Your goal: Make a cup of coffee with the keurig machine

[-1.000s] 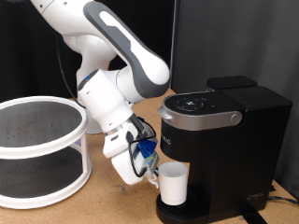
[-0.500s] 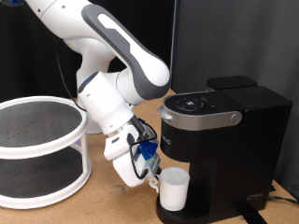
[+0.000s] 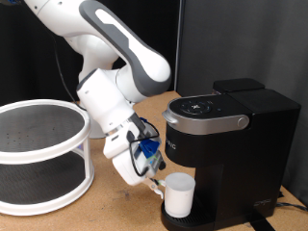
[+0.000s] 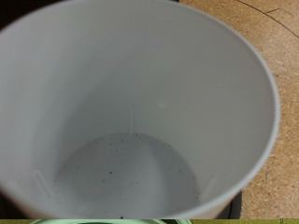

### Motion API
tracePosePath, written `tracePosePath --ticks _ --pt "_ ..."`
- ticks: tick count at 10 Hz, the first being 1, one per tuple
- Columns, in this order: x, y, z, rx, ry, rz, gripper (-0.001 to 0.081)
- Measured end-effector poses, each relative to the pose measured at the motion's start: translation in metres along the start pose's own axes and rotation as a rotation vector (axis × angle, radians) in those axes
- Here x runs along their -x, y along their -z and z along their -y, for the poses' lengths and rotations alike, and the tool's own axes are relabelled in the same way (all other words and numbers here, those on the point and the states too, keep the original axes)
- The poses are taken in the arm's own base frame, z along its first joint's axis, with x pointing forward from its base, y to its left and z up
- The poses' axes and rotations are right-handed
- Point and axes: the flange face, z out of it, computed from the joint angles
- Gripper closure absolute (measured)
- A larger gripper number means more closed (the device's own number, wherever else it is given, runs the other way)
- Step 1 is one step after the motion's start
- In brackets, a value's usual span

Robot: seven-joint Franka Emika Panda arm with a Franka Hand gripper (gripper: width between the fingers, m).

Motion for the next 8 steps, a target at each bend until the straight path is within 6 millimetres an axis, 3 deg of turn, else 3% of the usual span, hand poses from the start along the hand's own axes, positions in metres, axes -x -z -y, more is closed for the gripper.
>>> tracePosePath --ticks 1,2,8 --pt "0.002 0.011 0.000 -0.007 -0.006 -0.014 0.0052" --pt "0.005 0.023 -0.001 -0.015 -0.011 -0.025 0.0013" --pt "0.016 0.091 -0.012 -0.035 -0.029 0.004 0.0001"
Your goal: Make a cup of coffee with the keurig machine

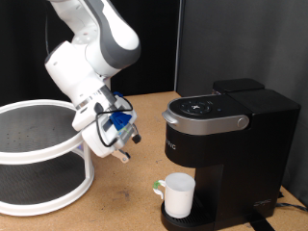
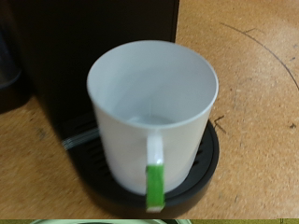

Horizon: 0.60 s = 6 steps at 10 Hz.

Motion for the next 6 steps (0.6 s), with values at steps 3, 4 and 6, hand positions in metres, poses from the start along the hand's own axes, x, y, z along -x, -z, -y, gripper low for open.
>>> tracePosePath --ticks 3,4,6 --pt "0.004 0.019 -0.002 -0.004 -0.001 0.028 0.0001" --pt "0.002 0.019 -0.002 -0.005 0.002 0.024 0.0001" --pt "-0.004 0.023 0.002 -0.017 0.013 0.003 0.0001"
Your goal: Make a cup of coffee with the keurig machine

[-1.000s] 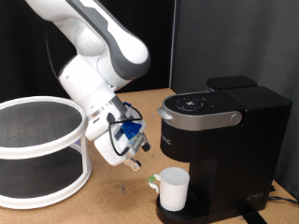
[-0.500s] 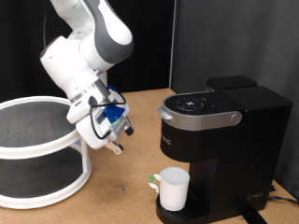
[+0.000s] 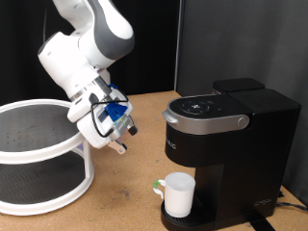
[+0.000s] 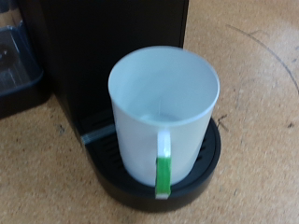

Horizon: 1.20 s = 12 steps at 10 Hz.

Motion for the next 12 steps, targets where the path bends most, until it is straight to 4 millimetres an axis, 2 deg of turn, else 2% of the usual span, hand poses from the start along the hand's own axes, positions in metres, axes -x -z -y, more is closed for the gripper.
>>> tracePosePath --ticks 6,12 --pt "-0.028 0.034 0.026 -0.008 0.019 -0.048 0.0001" --pt "-0.053 0.086 0.068 -0.077 0.005 -0.079 0.0001"
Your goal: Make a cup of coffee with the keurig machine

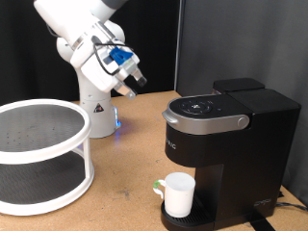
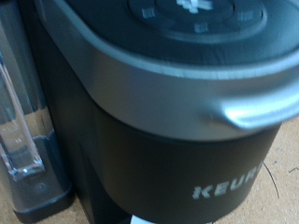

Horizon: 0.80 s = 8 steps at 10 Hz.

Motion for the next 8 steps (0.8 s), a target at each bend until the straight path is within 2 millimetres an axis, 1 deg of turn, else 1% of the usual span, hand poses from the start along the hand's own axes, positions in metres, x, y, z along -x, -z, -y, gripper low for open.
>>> tracePosePath --ticks 3,6,8 --pt "-0.005 0.018 0.015 -0.003 -0.002 -0.004 0.0001" --pt "-0.007 0.033 0.022 -0.021 -0.013 -0.024 0.0001" --pt "-0.008 0.032 0.022 -0.024 -0.017 -0.029 0.0001"
